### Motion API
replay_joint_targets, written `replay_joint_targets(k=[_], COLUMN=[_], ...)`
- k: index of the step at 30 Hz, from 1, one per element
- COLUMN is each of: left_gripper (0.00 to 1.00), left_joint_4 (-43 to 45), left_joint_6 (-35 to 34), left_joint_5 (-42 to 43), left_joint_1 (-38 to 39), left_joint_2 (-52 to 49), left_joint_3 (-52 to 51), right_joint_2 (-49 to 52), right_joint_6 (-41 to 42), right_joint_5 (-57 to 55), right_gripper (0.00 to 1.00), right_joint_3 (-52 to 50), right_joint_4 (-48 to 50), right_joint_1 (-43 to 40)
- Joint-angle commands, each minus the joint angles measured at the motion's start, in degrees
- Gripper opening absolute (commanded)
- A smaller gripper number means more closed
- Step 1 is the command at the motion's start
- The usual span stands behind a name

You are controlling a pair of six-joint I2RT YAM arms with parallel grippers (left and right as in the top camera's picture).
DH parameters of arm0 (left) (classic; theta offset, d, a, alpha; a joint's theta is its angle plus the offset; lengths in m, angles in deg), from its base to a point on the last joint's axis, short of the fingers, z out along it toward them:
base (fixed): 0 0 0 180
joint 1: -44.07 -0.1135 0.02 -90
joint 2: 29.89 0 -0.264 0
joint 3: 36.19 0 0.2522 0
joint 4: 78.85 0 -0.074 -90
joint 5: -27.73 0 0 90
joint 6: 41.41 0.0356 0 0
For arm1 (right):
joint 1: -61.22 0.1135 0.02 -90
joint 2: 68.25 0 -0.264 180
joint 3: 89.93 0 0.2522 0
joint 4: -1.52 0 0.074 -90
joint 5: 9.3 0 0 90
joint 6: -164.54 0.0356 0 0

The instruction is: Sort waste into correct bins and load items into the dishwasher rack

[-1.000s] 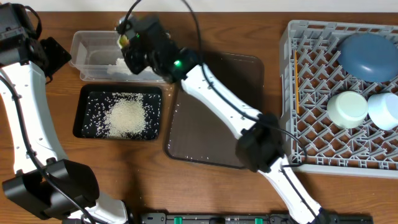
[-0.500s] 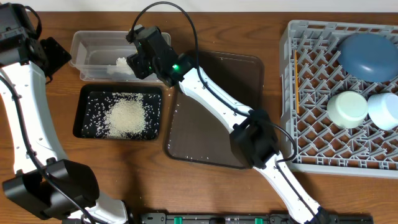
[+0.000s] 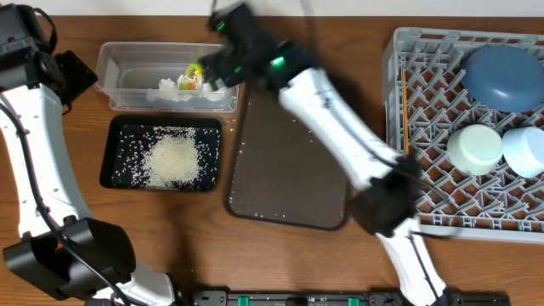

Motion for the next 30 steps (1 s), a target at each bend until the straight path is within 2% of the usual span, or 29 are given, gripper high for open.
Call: replay_joint_targets(k=[1, 11, 15, 19, 25, 30], left_gripper=[0.92, 0.93, 0.93, 0.93, 0.92, 0.93], left_joint_4=[-0.1, -0.1, -0.1, -0.1, -0.1, -0.1], left_joint_6=[-0.1, -0.1, -0.1, -0.1, -0.1, -0.1], left_joint_5=[-0.7, -0.7, -0.7, -0.7, -0.7, -0.7], left_joint_1=[-0.2, -0.2, -0.2, -0.2, -0.2, -0.2], left_joint_2=[0.2, 0.2, 0.2, 0.2, 0.2, 0.2], left_joint_3=[0.2, 0.2, 0.2, 0.2, 0.2, 0.2], right_joint_2=[-6.1, -11.1, -12.5, -14.7, -20.1, -27.2], right_joint_6=[-0.9, -0.3, -0.3, -0.7, -2.9, -3.4], right_joint_5=[-6.3, -3.5, -2.9, -4.0, -5.7, -8.2], right_gripper=[0.99, 0.99, 0.99, 0.99, 0.99, 0.99], right_joint_3=[1.4, 1.4, 1.4, 1.4, -2.2, -9.5], right_joint_4=[-5.7, -31.5, -39.2, -43.2, -43.2, -42.9], right_joint_1=[-4.8, -20.7, -24.2, -24.8, -23.2, -23.1])
